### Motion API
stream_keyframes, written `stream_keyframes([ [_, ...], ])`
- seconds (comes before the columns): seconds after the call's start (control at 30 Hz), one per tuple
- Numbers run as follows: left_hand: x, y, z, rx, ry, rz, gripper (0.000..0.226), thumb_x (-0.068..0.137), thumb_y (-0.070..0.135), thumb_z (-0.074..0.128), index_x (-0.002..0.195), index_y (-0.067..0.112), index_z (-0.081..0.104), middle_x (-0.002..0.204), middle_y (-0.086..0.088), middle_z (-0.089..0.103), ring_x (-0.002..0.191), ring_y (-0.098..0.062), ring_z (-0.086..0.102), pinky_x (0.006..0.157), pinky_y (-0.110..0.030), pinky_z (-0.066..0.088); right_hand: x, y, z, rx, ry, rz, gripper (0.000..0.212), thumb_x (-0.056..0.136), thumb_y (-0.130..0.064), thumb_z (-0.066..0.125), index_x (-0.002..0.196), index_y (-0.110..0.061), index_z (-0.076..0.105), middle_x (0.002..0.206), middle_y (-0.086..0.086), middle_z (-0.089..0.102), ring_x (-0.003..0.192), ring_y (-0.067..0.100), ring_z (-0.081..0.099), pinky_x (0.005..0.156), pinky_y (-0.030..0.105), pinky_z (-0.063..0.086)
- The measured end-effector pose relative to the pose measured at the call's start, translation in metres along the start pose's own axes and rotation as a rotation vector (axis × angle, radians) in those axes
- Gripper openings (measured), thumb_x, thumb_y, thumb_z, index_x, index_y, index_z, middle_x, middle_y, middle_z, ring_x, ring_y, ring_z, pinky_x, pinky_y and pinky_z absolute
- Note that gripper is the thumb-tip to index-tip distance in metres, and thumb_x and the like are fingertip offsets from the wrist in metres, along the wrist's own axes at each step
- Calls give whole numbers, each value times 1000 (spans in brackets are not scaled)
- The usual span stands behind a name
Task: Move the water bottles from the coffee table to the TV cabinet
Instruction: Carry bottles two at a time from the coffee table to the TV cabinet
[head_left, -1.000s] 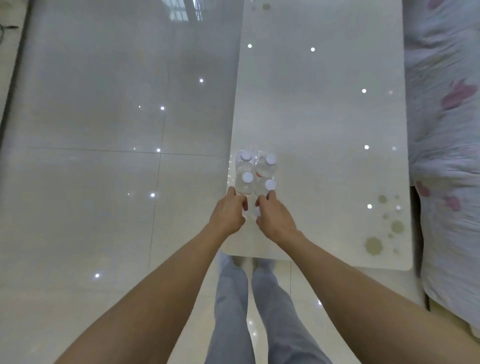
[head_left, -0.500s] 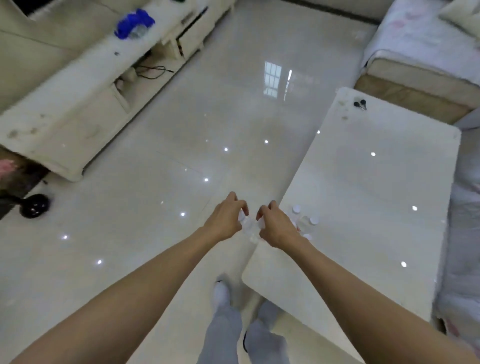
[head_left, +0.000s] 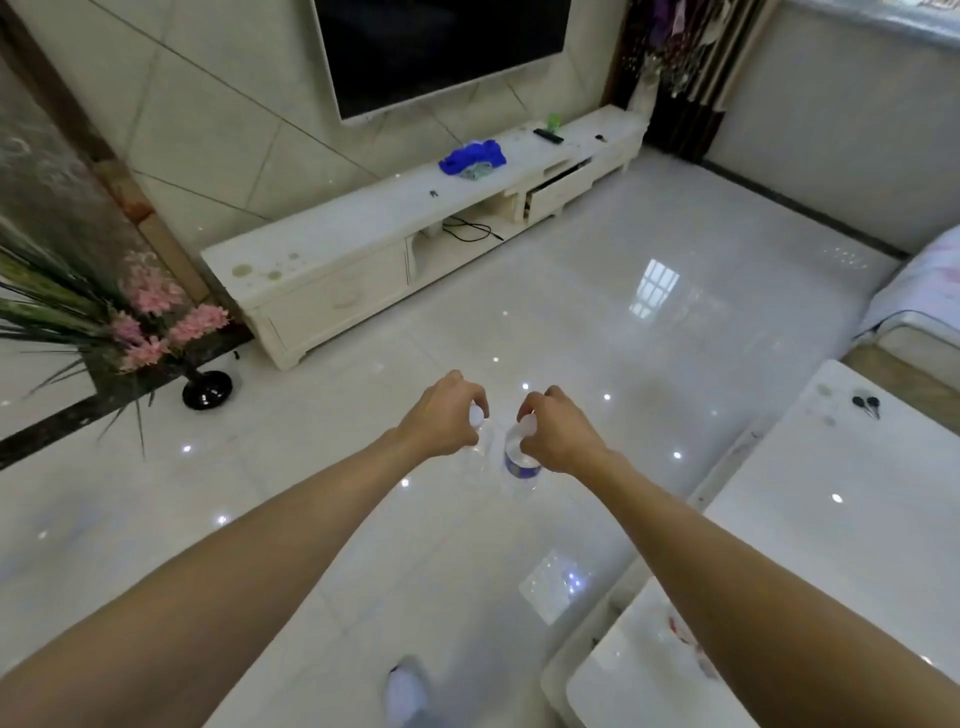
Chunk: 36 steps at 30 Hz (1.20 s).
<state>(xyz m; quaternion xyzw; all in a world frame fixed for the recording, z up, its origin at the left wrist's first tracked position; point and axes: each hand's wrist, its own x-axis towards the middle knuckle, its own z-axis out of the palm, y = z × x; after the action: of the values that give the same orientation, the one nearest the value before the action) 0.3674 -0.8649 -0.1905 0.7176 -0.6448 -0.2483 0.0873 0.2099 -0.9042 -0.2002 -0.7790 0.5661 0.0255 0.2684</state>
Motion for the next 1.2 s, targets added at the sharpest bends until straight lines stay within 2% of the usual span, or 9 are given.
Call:
stream_keyframes([
  [0.1, 15, -45, -40, 27, 26, -24, 30, 74, 10, 77, 103, 16, 70, 113, -9, 56, 98, -28, 61, 77, -30, 51, 34, -53, -6, 2, 0, -27, 38, 85, -14, 70, 122, -13, 58, 126, 8, 49, 108, 29, 58, 93, 34, 51],
  [0.23, 35, -96, -90, 38, 67, -52, 30, 75, 10, 76, 104, 14, 70, 107, -7, 54, 98, -26, 60, 72, -26, 41, 85, -118, -17, 4, 15, -80, 40, 84, -17, 72, 122, -13, 58, 126, 9, 50, 108, 29, 58, 94, 33, 50],
  [0.43, 88, -168, -152, 52, 109, -152, 33, 73, 13, 77, 105, 15, 71, 112, -8, 60, 94, -22, 57, 73, -27, 42, 169, -198, -35, 12, 0, -183, 41, 85, -17, 71, 123, -12, 57, 126, 10, 48, 111, 30, 56, 90, 33, 49],
  [0.63, 175, -225, -198, 27, 125, -222, 29, 72, 12, 77, 100, 14, 72, 110, -8, 62, 101, -25, 58, 73, -28, 42, 291, -254, -48, -18, -38, -264, 41, 83, -20, 72, 122, -14, 58, 126, 11, 50, 111, 27, 56, 94, 32, 48],
  [0.73, 222, -248, -225, 9, 133, -264, 26, 72, 10, 75, 97, 13, 72, 109, -7, 65, 103, -24, 58, 76, -29, 45, 351, -280, -64, -59, -73, -319, 37, 83, -21, 70, 117, -12, 61, 122, 12, 53, 109, 29, 57, 90, 33, 48],
  [0.83, 267, -270, -256, -36, 174, -305, 25, 72, 7, 74, 97, 10, 72, 107, -7, 67, 100, -23, 60, 71, -26, 41, 409, -306, -80, -94, -92, -377, 32, 81, -21, 69, 111, -11, 63, 120, 13, 58, 105, 30, 61, 88, 35, 52],
  [1.03, 352, -321, -301, -78, 230, -370, 27, 69, 9, 75, 95, 14, 72, 107, -9, 63, 97, -25, 60, 68, -27, 42, 516, -351, -110, -134, -122, -402, 36, 85, -16, 65, 120, -11, 59, 125, 13, 48, 112, 31, 56, 92, 34, 47],
  [1.2, 432, -379, -329, -79, 217, -419, 29, 70, 11, 77, 98, 15, 72, 107, -7, 63, 97, -25, 60, 70, -27, 44, 615, -394, -114, -155, -139, -420, 37, 85, -19, 68, 120, -10, 60, 126, 13, 50, 111, 31, 57, 92, 35, 48],
])
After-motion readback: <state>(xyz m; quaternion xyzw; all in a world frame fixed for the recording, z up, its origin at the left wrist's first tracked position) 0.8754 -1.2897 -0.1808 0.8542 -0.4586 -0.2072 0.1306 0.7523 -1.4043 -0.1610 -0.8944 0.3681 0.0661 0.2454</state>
